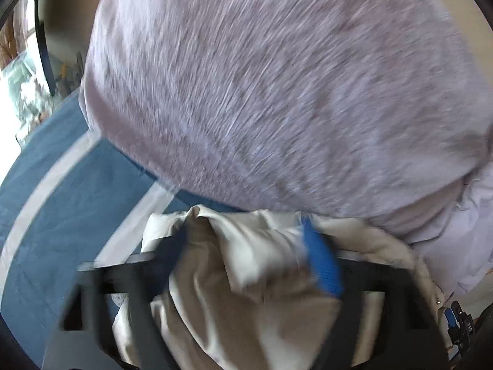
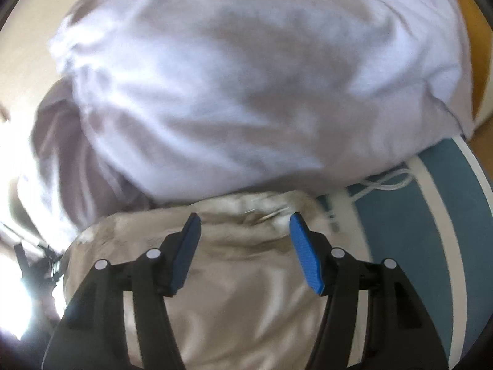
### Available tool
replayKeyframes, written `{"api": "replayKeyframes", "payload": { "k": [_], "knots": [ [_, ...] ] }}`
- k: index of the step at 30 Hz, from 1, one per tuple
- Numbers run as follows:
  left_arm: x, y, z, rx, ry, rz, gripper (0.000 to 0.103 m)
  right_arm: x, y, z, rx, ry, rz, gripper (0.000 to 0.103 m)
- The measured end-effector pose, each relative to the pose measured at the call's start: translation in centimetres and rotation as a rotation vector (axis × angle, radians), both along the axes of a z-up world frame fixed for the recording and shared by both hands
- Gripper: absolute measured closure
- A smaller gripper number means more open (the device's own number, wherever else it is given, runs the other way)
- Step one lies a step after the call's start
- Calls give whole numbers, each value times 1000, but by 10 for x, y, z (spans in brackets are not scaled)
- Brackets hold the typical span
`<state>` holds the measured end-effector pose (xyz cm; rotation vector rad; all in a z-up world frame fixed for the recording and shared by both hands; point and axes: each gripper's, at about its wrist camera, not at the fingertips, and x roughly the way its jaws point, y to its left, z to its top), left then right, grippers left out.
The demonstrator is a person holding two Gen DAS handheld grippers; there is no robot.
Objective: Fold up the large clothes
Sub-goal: 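Lift the hem with both grippers and fold it toward the collar, then lower the folded hem onto the collar and open both grippers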
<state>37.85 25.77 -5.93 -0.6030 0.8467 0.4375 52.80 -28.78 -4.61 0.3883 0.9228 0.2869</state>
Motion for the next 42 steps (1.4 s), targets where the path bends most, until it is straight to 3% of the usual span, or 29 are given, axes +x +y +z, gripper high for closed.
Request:
{"api": "replayKeyframes", "payload": {
  "k": [5, 11, 20, 22, 24, 27, 30, 37, 42],
  "knots": [
    [-1, -27, 22, 49, -27, -88, 15, -15, 66, 16, -36, -22, 161, 43],
    [7, -80, 22, 118, -4, -221, 15, -23, 135, 16, -113, -25, 288, 43],
    [18, -133, 2, 202, 42, -345, 14, -22, 165, -8, -228, 51, 321, 43],
    [23, -141, -3, 211, 51, -353, 14, -21, 172, -17, -265, 66, 328, 52],
    [26, -147, -5, 222, 53, -361, 14, -22, 178, -28, -308, 78, 343, 72],
    [31, -154, -4, 242, 51, -370, 14, -25, 186, -32, -334, 65, 358, 92],
    [34, -158, -3, 256, 49, -374, 14, -23, 185, -23, -333, 34, 346, 98],
    [32, -154, 3, 275, 36, -369, 14, -7, 174, 11, -280, -44, 245, 99],
    [32, -154, 5, 276, 38, -354, 14, -6, 177, -7, -309, 0, 238, 99]
  ]
}}
